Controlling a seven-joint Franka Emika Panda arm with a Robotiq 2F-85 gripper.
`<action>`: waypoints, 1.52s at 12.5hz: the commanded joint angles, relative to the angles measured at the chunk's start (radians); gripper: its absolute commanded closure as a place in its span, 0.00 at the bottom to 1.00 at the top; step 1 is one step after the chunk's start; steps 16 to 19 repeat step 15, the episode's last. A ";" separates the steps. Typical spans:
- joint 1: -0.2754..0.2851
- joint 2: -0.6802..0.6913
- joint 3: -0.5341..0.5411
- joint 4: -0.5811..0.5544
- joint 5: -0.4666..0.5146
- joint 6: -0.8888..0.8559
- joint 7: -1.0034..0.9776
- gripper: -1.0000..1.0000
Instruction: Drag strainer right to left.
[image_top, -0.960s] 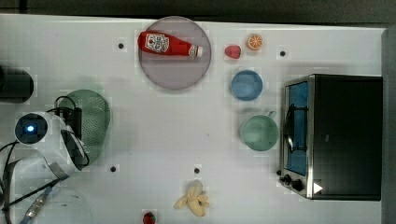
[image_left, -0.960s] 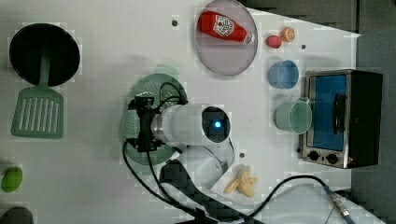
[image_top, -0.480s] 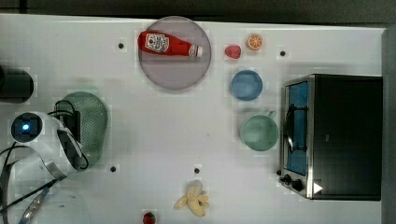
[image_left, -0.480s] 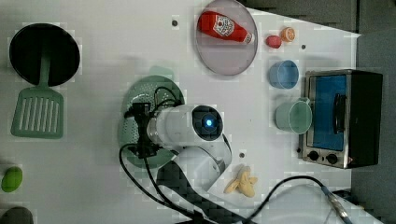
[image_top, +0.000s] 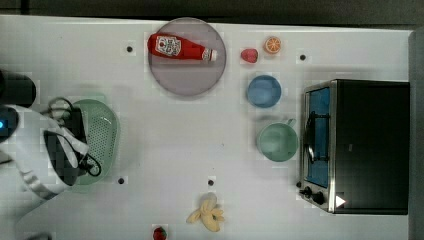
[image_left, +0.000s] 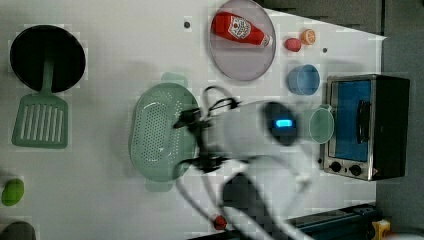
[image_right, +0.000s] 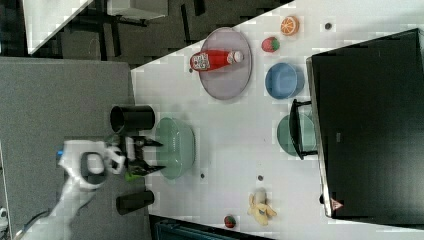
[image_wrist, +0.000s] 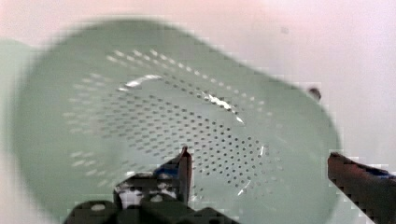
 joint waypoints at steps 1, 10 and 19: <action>-0.081 -0.234 -0.196 0.046 -0.031 -0.141 -0.358 0.00; -0.116 -0.564 -0.596 0.043 -0.258 -0.397 -1.128 0.00; -0.115 -0.557 -0.600 0.043 -0.258 -0.393 -1.127 0.00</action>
